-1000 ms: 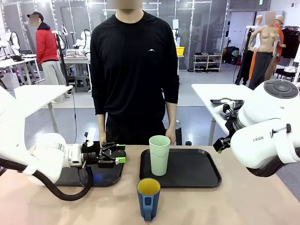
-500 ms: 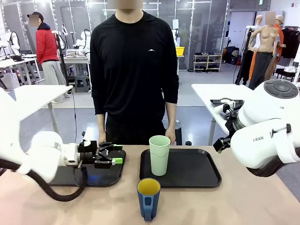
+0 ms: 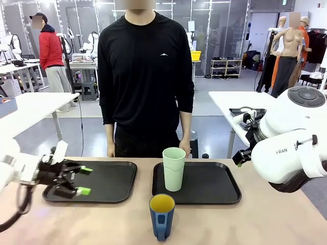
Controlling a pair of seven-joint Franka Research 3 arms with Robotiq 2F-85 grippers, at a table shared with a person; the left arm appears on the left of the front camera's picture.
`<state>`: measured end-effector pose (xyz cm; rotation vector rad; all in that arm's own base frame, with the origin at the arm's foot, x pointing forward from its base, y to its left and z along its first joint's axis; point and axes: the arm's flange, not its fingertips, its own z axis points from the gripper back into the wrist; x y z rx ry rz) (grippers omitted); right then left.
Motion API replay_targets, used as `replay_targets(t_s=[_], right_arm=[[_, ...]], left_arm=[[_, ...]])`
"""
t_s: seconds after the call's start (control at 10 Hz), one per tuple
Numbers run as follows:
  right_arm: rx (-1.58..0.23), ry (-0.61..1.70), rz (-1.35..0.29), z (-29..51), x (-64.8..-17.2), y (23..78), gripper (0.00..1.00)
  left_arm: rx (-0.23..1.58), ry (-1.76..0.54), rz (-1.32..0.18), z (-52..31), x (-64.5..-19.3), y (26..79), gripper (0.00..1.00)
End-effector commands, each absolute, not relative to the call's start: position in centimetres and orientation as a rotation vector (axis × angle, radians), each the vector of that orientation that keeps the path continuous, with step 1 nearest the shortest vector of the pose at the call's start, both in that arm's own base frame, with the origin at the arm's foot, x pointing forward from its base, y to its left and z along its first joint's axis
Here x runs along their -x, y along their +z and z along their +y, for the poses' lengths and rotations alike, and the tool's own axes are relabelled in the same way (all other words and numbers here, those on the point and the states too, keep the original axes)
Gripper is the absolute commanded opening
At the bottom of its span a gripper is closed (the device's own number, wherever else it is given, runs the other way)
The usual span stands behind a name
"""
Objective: Sort and store the cups by type.
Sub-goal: Pick up the Handle plastic cup and place it into the empty Flat Tray.
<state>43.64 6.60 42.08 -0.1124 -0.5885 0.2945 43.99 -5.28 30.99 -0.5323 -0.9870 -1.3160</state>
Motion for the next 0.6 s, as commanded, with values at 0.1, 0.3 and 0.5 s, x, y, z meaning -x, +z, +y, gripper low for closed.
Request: replay_targets(t_s=[0.1, 0.3, 0.5], right_arm=[[0.116, 0.3, -0.589, 6.7, -43.6, 42.0, 1.0], [0.116, 0.3, -0.589, 6.7, -43.6, 42.0, 1.0], [0.116, 0.3, -0.589, 6.7, -43.6, 42.0, 1.0]], left_arm=[[0.288, -1.271, -0.775, -3.4, -40.9, 33.9, 1.0], [0.264, -1.251, -0.688, -2.2, -40.2, 35.1, 1.0], [0.267, -1.233, -0.621, -1.4, -40.3, 35.6, 1.0]])
